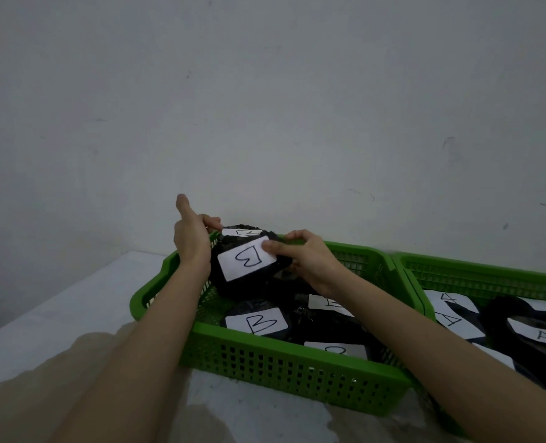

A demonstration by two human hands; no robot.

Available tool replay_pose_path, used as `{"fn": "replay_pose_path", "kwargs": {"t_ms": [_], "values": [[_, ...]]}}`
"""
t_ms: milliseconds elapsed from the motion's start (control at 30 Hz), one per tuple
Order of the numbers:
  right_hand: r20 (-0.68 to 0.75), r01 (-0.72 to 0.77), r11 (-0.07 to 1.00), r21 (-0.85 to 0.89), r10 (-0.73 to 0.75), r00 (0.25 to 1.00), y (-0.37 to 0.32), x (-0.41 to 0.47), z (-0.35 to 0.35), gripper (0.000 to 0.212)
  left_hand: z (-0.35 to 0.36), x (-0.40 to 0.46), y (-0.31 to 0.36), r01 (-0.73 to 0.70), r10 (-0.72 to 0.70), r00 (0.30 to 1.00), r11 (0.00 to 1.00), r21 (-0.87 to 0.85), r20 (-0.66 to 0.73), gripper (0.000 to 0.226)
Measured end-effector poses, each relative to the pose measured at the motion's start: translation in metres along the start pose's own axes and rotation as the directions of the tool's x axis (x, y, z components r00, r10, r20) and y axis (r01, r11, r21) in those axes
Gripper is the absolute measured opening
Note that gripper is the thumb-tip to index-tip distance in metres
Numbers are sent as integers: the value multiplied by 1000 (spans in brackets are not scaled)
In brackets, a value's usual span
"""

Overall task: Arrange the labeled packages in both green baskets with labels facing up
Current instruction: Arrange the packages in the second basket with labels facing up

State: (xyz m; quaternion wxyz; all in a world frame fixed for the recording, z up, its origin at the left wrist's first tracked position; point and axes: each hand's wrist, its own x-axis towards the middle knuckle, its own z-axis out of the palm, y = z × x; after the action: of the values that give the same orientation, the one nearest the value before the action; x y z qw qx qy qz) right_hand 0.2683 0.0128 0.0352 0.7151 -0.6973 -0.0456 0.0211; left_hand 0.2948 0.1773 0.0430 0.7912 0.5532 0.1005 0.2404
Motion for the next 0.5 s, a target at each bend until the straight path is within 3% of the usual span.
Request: {"fn": "replay_pose_path", "kwargs": {"t_ms": [167, 233, 300, 500], "values": [[36, 126, 951, -282, -121, 992, 0, -4, 18, 40, -8, 0, 3, -122, 128, 991, 980, 155, -27, 76], [65, 211, 890, -403, -202, 977, -9, -3, 30, 39, -13, 3, 4, -200, 194, 980, 922, 332, 52, 67], [116, 272, 792, -546, -251, 961, -20, 0, 43, 37, -19, 6, 4, -244, 213, 970, 889, 387, 121, 61], [255, 188, 627, -756, 18, 967, 2, 13, 74, 18, -29, 9, -1, -160, 128, 981, 961, 227, 148, 61]]}}
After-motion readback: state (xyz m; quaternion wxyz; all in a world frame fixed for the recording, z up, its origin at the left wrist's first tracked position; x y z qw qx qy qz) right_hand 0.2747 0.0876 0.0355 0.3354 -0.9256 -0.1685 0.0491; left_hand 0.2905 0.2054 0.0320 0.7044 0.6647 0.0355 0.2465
